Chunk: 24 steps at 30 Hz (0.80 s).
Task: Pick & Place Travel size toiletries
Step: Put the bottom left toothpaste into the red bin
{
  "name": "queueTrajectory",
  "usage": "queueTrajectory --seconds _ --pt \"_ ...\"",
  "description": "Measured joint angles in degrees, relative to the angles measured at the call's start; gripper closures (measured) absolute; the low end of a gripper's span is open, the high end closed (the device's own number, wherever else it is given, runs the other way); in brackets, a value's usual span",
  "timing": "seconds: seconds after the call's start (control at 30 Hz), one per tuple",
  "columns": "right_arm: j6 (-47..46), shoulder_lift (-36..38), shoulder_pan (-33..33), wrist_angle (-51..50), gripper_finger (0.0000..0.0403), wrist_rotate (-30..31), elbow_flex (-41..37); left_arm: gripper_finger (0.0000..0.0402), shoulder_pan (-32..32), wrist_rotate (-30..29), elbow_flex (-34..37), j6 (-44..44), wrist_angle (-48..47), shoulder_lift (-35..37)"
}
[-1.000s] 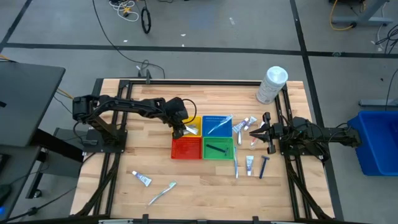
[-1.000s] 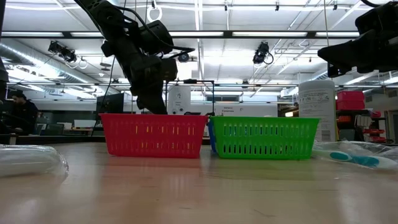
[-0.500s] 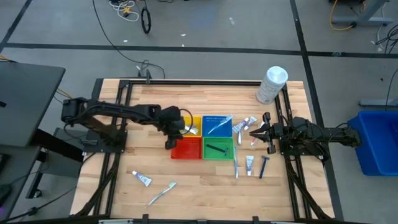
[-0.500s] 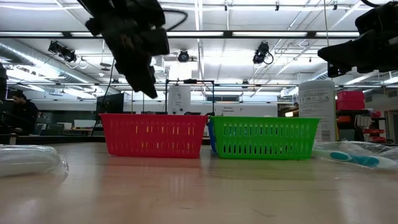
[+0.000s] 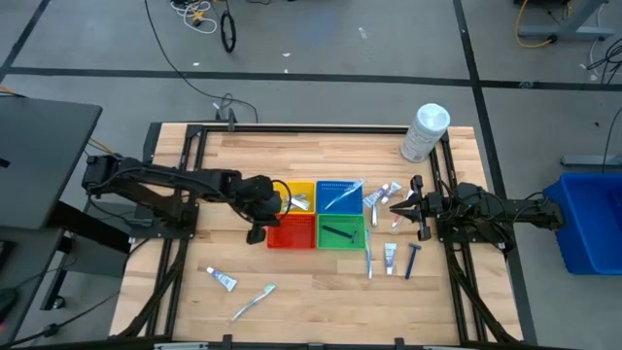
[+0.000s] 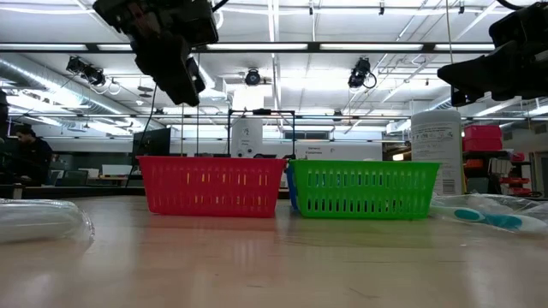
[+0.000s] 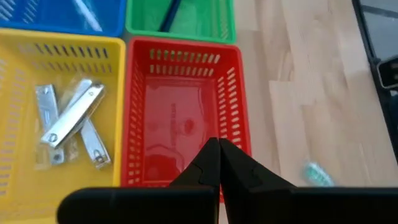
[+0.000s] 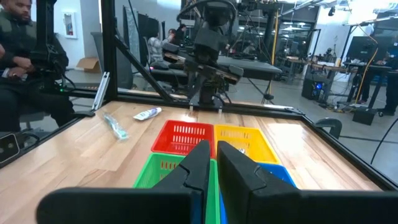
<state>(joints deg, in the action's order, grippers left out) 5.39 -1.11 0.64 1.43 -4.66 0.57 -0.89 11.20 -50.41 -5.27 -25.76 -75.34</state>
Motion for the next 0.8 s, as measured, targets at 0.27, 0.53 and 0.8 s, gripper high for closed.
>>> queueTrajectory --seconds 0.27,0.53,0.8 --pt "0.0 0.0 0.0 0.0 0.0362 0.0 0.0 0.0400 -5.7 0.0 0.0 2.2 -5.0 0.0" --pt "0.0 0.0 0.0 0.0 0.0362 0.0 0.0 0.0400 -11.2 -0.2 0.0 3.0 -7.4 0.0" --pt "0.0 0.0 0.0 0.0 0.0361 0.0 0.0 0.0399 -17.4 -3.9 0.0 2.5 -8.3 0.0"
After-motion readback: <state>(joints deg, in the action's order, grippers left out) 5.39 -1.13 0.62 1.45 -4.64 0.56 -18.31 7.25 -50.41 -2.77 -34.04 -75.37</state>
